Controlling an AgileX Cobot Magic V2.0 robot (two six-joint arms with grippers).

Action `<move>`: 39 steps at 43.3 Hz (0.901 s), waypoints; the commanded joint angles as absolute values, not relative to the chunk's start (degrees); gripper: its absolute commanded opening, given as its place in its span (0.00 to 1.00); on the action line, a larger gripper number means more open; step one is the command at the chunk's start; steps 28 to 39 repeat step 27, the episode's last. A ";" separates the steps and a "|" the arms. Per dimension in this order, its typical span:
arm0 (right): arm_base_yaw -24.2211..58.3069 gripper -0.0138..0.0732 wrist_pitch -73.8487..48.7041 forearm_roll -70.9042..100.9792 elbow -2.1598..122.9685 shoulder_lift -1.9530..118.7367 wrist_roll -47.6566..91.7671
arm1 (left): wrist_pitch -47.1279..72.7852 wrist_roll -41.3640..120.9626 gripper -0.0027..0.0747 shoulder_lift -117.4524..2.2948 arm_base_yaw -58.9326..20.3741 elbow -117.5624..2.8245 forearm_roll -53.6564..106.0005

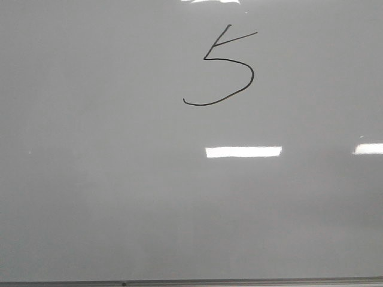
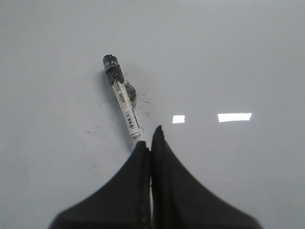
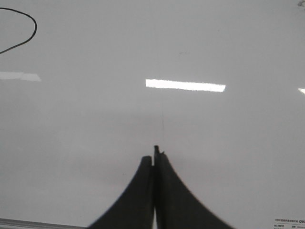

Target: Write number 5 on whiteboard

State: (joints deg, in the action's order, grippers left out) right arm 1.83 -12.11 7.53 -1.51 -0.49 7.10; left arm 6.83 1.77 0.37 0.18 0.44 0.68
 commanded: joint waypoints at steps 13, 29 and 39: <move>1.49 0.09 -7.04 6.86 -0.70 -1.70 7.61 | 1.82 1.32 0.01 1.15 -0.18 0.65 1.23; 1.49 0.09 -7.04 6.86 -0.70 -1.70 7.61 | 1.82 1.32 0.01 1.15 -0.18 0.65 1.23; 1.49 0.09 -7.04 6.86 -0.70 -1.70 7.61 | 1.82 1.32 0.01 1.15 -0.18 0.65 1.23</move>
